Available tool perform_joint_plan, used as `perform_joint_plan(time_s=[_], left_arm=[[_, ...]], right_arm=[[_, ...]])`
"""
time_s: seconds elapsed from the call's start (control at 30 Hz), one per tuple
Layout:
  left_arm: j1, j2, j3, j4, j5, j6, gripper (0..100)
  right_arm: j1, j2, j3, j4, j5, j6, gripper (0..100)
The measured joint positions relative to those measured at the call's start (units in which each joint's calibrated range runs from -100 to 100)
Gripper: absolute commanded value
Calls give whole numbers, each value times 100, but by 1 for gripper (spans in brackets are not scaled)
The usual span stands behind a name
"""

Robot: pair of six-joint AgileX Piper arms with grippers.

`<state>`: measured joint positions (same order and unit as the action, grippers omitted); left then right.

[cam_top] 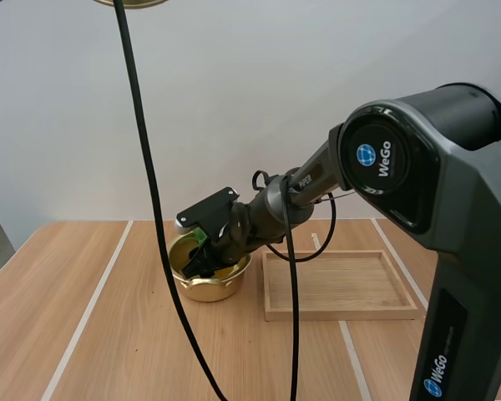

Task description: Open the pot, put the pineapple inside, and close it

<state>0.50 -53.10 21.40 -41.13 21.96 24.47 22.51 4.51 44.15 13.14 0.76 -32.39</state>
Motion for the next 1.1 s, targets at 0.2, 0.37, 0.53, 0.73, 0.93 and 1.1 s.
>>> perform_joint_plan(time_s=[0.2,0.37,0.53,0.73,0.93,1.1], left_arm=[[0,0,0,0,0,0,0],[0,0,0,0,0,0,0],[0,0,0,0,0,0,0],[0,0,0,0,0,0,0],[0,0,0,0,0,0,0],[0,0,0,0,0,0,0]], right_arm=[[-5,0,-16,0,0,-63,100],[-14,0,-49,0,66,-93,100],[-14,0,-49,0,82,-93,100],[-14,-292,-49,0,387,-118,100],[8,-1032,-96,10,439,-118,100],[15,-1501,-398,21,770,-118,100]])
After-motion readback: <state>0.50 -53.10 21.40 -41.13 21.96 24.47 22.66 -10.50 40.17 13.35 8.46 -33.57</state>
